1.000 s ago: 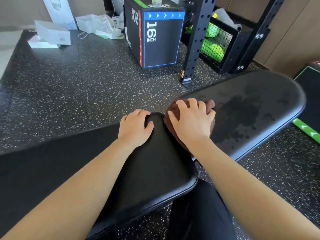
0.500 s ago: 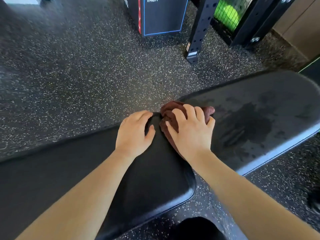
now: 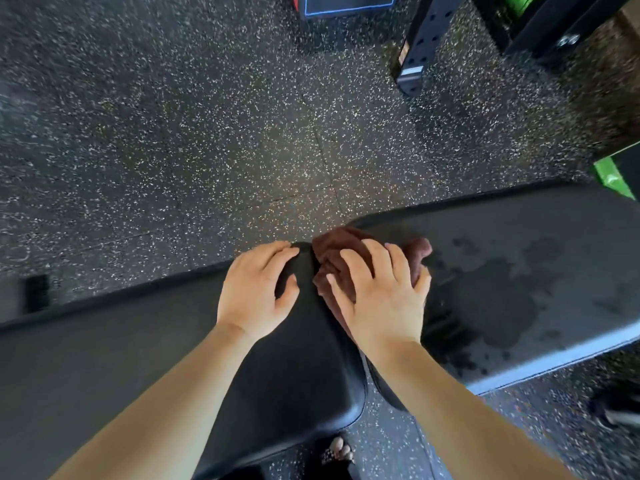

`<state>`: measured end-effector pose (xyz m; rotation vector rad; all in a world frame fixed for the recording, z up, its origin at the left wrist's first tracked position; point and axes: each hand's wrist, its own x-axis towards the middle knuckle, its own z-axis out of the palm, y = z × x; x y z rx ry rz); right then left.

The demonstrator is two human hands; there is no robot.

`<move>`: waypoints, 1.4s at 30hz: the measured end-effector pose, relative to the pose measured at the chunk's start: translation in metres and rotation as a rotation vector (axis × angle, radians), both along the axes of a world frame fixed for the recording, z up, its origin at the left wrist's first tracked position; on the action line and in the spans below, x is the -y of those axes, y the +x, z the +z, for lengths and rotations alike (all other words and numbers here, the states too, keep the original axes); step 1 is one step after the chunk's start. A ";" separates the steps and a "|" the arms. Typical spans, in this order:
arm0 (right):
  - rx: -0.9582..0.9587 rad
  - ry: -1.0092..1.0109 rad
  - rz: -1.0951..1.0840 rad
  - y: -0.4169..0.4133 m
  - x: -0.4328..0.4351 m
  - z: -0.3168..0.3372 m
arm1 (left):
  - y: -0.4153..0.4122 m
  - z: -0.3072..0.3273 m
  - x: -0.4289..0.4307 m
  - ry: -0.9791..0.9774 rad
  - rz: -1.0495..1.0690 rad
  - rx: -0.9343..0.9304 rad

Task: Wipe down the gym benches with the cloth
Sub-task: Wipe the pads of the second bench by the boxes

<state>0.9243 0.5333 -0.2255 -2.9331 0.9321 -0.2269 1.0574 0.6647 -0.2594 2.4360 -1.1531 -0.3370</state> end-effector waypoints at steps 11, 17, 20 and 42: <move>-0.033 0.040 0.036 0.060 0.033 0.009 | 0.003 0.006 0.000 0.073 -0.018 -0.048; 0.016 0.029 0.070 -0.001 0.010 0.009 | 0.006 0.011 0.001 0.111 -0.066 -0.080; 0.015 0.048 0.038 0.011 0.016 0.011 | 0.009 0.016 0.003 0.145 -0.087 -0.086; 0.175 0.017 -0.551 -0.067 0.185 0.090 | -0.032 0.067 0.176 -0.020 -0.223 -0.305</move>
